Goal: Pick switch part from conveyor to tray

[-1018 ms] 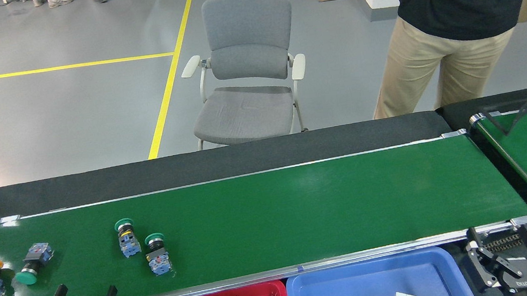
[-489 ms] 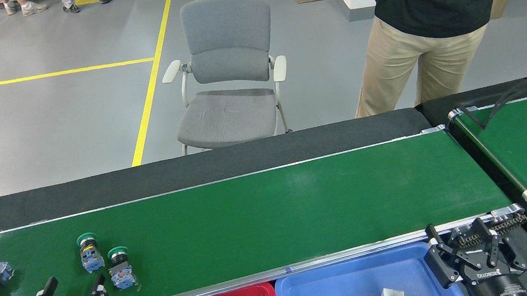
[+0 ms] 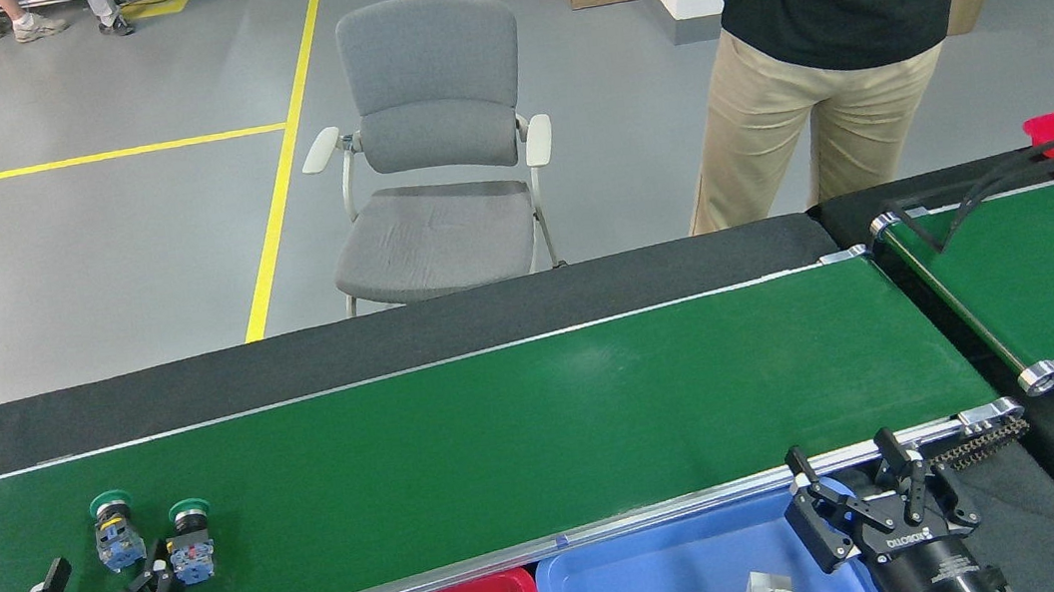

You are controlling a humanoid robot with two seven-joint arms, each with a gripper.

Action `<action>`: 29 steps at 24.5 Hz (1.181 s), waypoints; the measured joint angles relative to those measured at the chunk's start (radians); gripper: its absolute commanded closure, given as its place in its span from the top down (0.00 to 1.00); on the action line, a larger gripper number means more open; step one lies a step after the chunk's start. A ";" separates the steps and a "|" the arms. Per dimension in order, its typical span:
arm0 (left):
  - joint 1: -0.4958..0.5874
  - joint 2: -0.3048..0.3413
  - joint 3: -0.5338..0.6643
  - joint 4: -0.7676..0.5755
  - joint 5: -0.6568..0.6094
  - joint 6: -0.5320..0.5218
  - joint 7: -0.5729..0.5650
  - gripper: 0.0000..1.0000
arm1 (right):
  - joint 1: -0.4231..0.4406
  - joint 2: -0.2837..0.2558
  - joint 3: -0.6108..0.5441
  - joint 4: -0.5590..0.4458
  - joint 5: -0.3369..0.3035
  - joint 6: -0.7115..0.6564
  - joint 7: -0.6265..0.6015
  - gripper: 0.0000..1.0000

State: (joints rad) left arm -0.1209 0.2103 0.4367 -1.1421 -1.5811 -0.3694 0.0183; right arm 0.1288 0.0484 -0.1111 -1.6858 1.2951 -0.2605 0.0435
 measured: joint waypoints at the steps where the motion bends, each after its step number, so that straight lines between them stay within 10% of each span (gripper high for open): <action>1: -0.012 0.004 0.000 0.019 0.000 0.004 0.002 0.68 | 0.000 0.001 0.004 0.000 0.000 0.007 0.000 0.99; 4: -0.039 0.008 0.003 0.065 0.001 0.016 0.013 0.34 | 0.000 0.000 0.023 0.001 0.001 0.024 0.000 0.99; 9: -0.060 0.017 0.008 0.118 0.006 0.066 0.064 0.15 | 0.001 0.000 0.026 0.001 0.001 0.030 0.000 0.99; 20: 0.156 0.002 -0.002 -0.150 0.153 -0.222 0.090 0.09 | 0.027 -0.008 0.024 0.001 0.001 0.032 0.003 0.99; 26: 0.441 -0.015 -0.004 -0.486 0.248 -0.386 0.084 0.46 | 0.028 -0.008 0.020 0.000 0.001 0.032 0.004 0.99; 29: 0.548 -0.053 -0.004 -0.593 0.266 -0.406 0.082 1.00 | 0.031 -0.008 0.015 0.000 0.001 0.032 0.004 0.99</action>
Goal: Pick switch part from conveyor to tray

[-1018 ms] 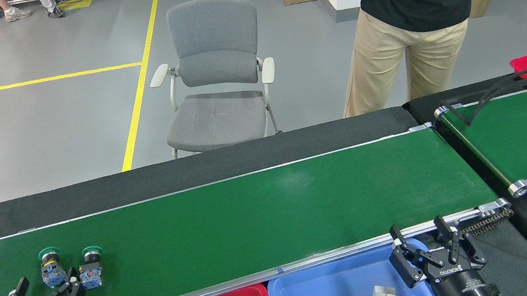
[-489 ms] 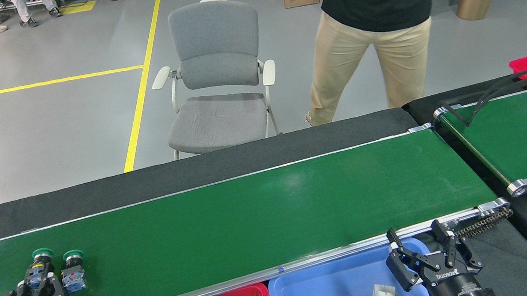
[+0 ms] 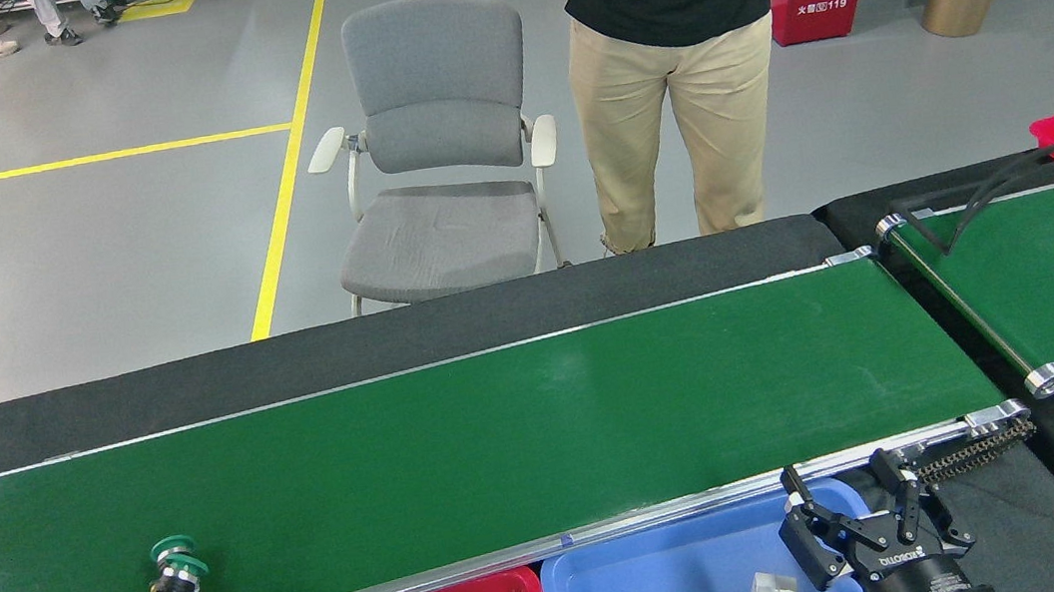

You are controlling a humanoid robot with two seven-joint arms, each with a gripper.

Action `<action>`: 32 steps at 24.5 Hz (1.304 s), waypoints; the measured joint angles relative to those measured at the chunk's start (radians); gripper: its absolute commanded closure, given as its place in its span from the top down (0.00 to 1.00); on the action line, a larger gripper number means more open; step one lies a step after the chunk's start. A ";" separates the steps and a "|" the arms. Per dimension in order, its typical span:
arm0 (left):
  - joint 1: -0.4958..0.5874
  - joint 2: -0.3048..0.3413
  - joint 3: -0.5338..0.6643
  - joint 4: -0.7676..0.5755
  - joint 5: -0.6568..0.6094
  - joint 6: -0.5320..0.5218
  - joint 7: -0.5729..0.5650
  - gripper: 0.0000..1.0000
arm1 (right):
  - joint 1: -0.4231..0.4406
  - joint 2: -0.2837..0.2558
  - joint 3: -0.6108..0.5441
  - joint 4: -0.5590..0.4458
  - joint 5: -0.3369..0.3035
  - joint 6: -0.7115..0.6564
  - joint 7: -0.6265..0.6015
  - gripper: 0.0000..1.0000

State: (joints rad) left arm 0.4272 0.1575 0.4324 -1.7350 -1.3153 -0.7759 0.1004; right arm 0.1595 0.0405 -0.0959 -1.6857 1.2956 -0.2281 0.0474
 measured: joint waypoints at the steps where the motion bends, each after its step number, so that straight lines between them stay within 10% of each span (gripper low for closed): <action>1: 0.024 -0.015 0.000 -0.016 0.001 -0.002 0.000 1.00 | 0.005 0.000 -0.004 0.000 0.000 0.000 0.000 0.99; 16: 0.070 -0.094 0.096 -0.015 -0.023 0.062 -0.002 1.00 | 0.045 0.000 -0.033 -0.001 0.000 0.002 0.000 0.99; 21: 0.054 -0.024 0.111 0.054 -0.050 0.274 -0.004 1.00 | 0.046 0.000 -0.034 -0.001 -0.001 0.007 -0.001 0.99; 32: -0.145 0.064 0.113 0.249 -0.053 0.320 -0.024 1.00 | 0.046 0.000 -0.034 -0.001 -0.001 0.005 -0.001 0.99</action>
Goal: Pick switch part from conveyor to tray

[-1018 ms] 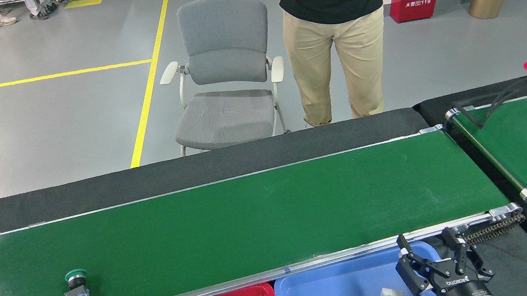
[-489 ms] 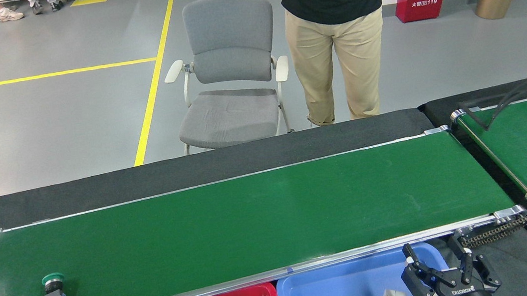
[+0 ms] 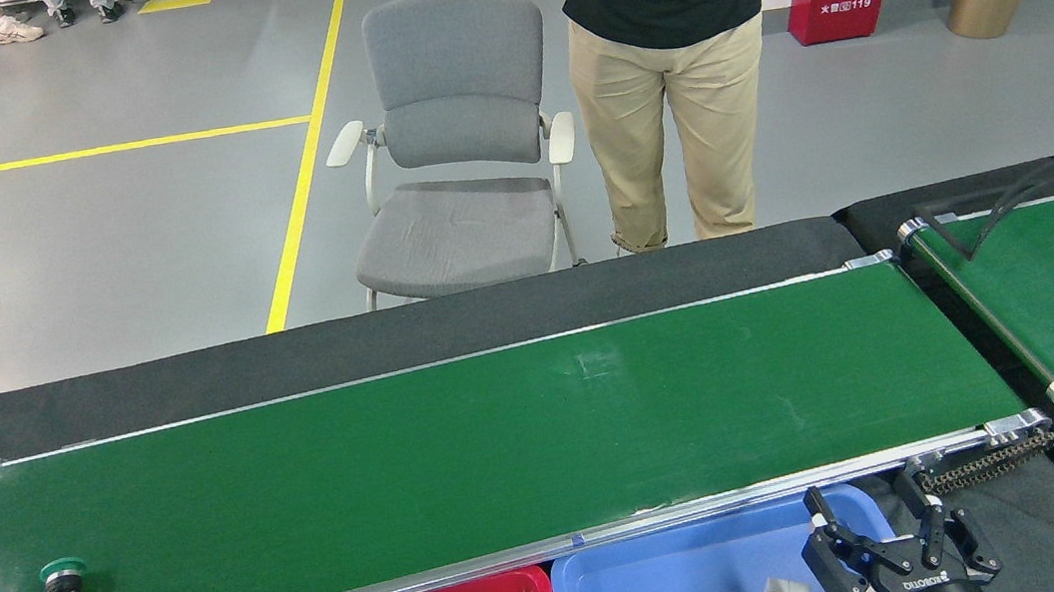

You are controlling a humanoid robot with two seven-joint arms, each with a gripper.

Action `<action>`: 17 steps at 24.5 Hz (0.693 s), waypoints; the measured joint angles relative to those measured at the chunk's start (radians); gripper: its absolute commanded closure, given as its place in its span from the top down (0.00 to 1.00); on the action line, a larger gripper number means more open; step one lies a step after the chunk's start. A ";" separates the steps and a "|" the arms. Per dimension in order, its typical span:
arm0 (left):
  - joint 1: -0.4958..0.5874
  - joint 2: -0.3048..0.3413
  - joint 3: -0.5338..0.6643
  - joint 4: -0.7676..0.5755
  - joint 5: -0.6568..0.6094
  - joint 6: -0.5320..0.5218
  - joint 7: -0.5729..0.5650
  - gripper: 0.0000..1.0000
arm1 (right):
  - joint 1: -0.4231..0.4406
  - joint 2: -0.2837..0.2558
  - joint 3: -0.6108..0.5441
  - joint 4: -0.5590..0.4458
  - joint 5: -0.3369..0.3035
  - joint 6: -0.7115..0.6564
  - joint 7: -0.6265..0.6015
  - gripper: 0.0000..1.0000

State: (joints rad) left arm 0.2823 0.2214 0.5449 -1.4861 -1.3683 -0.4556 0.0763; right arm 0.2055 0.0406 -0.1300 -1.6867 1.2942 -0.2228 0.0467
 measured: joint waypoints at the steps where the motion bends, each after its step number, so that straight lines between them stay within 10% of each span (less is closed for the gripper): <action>1: -0.020 0.005 0.000 0.016 0.000 0.002 -0.006 1.00 | 0.000 0.000 0.000 0.000 0.000 0.000 0.000 0.99; 14: -0.276 0.142 -0.042 0.374 -0.001 0.109 -0.039 0.98 | -0.001 0.000 0.000 -0.001 -0.001 -0.001 0.000 0.99; 17: -0.299 0.158 -0.065 0.431 -0.001 0.124 -0.041 0.80 | -0.001 0.000 0.000 -0.001 -0.001 -0.002 0.000 0.99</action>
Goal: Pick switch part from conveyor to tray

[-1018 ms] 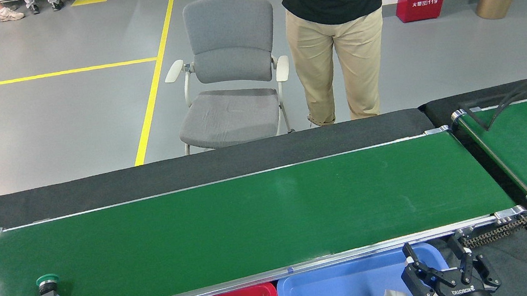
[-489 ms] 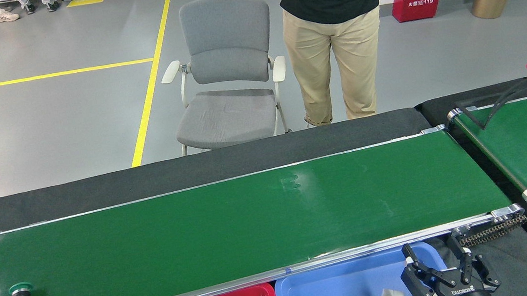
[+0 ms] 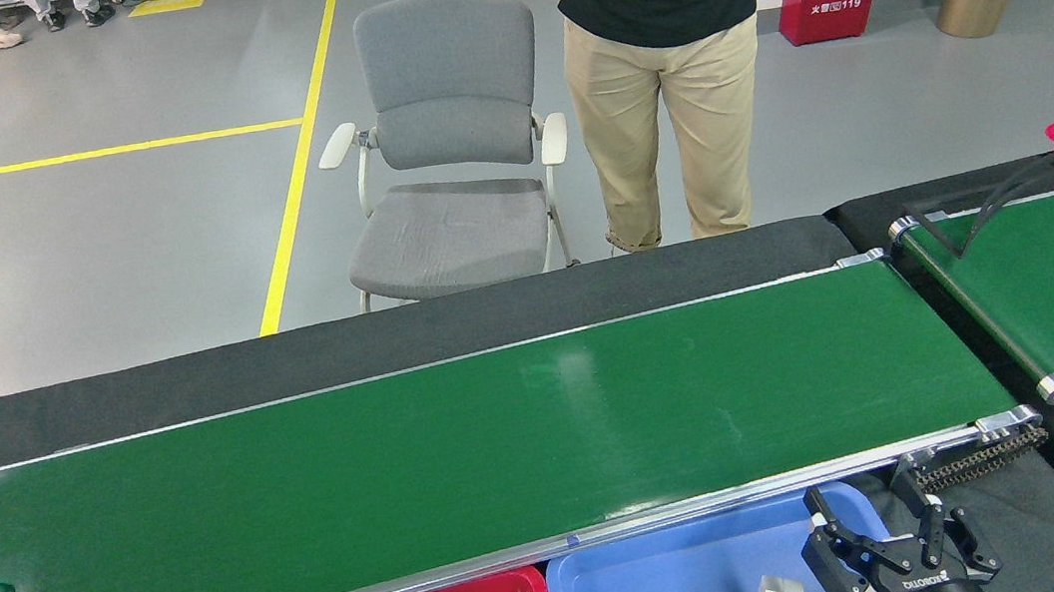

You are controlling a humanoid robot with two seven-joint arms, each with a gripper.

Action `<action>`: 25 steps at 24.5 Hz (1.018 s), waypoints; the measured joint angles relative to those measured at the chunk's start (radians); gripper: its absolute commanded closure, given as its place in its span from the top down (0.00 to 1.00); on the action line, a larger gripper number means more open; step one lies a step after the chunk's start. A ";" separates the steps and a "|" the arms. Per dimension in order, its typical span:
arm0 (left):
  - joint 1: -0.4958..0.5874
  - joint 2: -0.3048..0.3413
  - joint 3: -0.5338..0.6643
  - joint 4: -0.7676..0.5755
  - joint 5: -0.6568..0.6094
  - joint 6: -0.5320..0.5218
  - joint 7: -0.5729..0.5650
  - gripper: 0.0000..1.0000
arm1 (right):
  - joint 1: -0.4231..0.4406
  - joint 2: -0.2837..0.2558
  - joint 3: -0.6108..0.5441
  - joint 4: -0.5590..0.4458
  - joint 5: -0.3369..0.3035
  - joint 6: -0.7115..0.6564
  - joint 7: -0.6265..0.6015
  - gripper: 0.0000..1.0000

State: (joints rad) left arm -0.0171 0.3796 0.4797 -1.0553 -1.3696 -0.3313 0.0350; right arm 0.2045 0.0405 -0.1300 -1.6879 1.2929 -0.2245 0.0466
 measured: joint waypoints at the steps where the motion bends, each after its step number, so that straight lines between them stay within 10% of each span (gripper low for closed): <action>1: -0.004 0.001 -0.008 0.010 0.000 0.002 -0.001 0.63 | 0.000 0.000 0.000 0.000 0.000 0.000 0.000 0.99; 3: -0.008 0.002 -0.016 0.020 0.001 0.004 0.007 0.31 | -0.001 0.000 0.000 0.000 0.000 0.000 0.000 0.99; 6: -0.007 0.001 -0.018 0.025 0.008 0.005 0.027 0.14 | -0.001 0.000 0.000 -0.002 0.000 0.000 0.000 0.99; 14: 0.218 -0.114 -0.027 -0.389 0.044 -0.220 0.061 0.09 | 0.000 0.000 -0.025 -0.004 -0.002 0.000 0.000 0.99; 16: 0.336 -0.171 -0.031 -0.555 0.044 -0.300 0.065 0.28 | 0.000 0.000 -0.027 -0.004 -0.003 0.000 0.000 0.99; 18: 0.435 -0.255 -0.062 -0.683 0.044 -0.378 0.066 0.87 | 0.000 0.000 -0.029 -0.004 -0.004 0.000 0.000 0.99; 19: 0.461 -0.300 -0.082 -0.703 0.044 -0.404 0.066 1.00 | 0.000 0.000 -0.030 -0.006 -0.004 0.000 0.000 0.99; 25: 0.507 -0.358 -0.095 -0.709 0.043 -0.447 0.058 1.00 | 0.002 0.000 -0.038 -0.006 -0.004 0.000 0.000 0.99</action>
State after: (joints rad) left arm 0.4896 0.0220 0.3843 -1.7646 -1.3268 -0.7782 0.0934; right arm 0.2064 0.0406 -0.1679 -1.6938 1.2888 -0.2248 0.0465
